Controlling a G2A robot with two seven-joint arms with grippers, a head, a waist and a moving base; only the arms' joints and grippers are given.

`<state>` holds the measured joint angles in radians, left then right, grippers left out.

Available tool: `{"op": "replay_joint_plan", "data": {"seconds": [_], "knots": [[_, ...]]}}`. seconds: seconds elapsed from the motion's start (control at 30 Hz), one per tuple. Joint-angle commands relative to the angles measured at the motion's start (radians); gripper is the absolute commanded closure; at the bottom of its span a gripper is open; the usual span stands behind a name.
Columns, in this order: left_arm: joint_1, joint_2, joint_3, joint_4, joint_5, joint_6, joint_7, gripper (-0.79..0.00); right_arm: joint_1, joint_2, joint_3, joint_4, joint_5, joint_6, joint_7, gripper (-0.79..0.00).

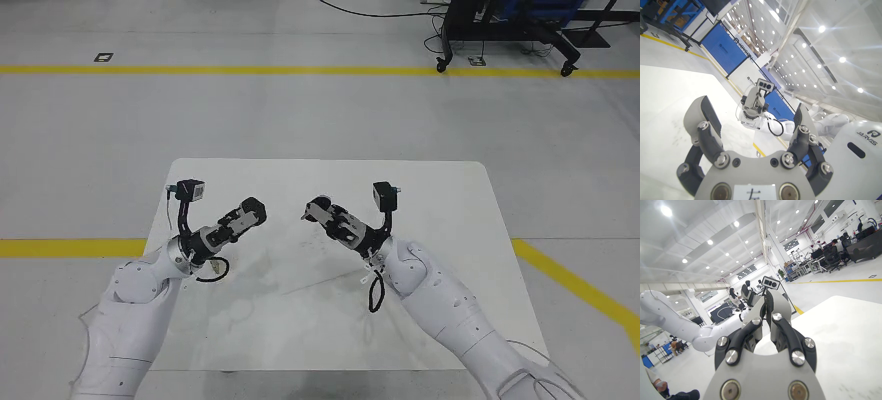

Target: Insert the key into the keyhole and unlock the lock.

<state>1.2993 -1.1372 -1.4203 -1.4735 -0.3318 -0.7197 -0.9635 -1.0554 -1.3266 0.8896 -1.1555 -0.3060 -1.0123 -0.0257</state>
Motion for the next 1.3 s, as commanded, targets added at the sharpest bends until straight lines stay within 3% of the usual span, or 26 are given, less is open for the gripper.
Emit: {"op": "replay_joint_plan", "data": {"seconds": [0.0, 0.27, 0.67, 0.83, 0.93, 1.27], "knots": [[0.002, 0.002, 0.008, -0.001, 0.007, -0.005, -0.02, -0.385, 0.013, 0.001, -0.013, 0.019, 0.048, 0.0, 0.06, 0.0], [-0.006, 0.005, 0.044, 0.002, 0.031, 0.024, -0.018, -0.36, 0.068, -0.02, -0.071, 0.078, 0.107, 0.0, 0.16, 0.0], [-0.016, 0.011, 0.067, 0.003, 0.075, 0.044, 0.003, -0.326, 0.098, -0.038, -0.1, 0.097, 0.165, 0.0, 0.209, 0.0], [-0.016, 0.014, 0.08, -0.002, 0.088, 0.04, -0.006, -0.206, 0.103, -0.042, -0.102, 0.105, 0.168, 0.0, 0.219, 0.0], [-0.017, 0.016, 0.085, -0.002, 0.091, 0.04, -0.005, 0.0, 0.107, -0.044, -0.1, 0.112, 0.165, 0.0, 0.222, 0.0], [-0.02, 0.022, 0.088, 0.003, 0.11, 0.047, 0.03, 0.0, 0.109, -0.051, -0.08, 0.141, 0.108, 0.0, 0.186, 0.0]]}}
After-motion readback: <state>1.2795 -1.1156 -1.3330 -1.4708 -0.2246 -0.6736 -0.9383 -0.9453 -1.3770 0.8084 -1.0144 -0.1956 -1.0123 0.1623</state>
